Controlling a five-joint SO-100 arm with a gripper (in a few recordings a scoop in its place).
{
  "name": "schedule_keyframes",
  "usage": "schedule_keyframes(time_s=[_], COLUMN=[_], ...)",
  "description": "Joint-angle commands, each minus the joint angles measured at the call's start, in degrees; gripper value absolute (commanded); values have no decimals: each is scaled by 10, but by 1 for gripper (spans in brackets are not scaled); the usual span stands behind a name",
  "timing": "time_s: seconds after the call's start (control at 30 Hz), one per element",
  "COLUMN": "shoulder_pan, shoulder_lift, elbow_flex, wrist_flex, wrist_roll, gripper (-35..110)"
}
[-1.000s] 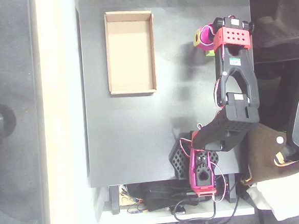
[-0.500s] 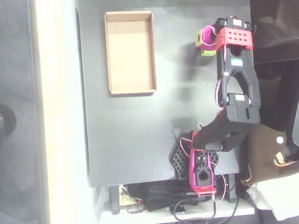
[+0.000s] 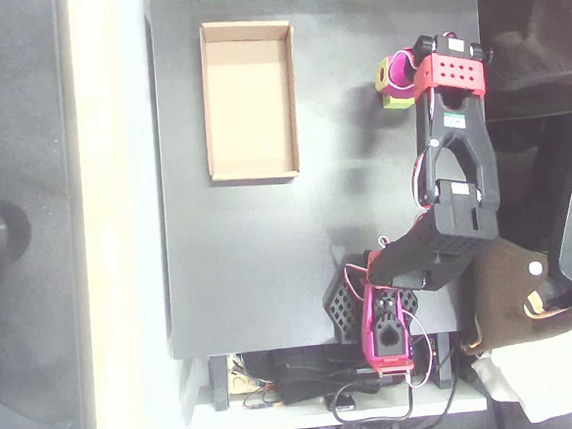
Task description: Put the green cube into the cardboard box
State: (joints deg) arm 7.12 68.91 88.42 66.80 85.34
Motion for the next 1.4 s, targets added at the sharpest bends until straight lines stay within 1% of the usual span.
schedule_keyframes(time_s=[0.0, 0.57, 0.83, 1.23, 1.37], shoulder_pan=[2, -20, -125, -342, -393], shoulder_lift=[53, 329, 407, 388, 351], elbow_flex=[-2, -9, -10, -1, -1], wrist_flex=[11, 10, 3, 3, 3], wrist_roll=[6, 3, 3, 3, 5], gripper=[14, 14, 14, 14, 14])
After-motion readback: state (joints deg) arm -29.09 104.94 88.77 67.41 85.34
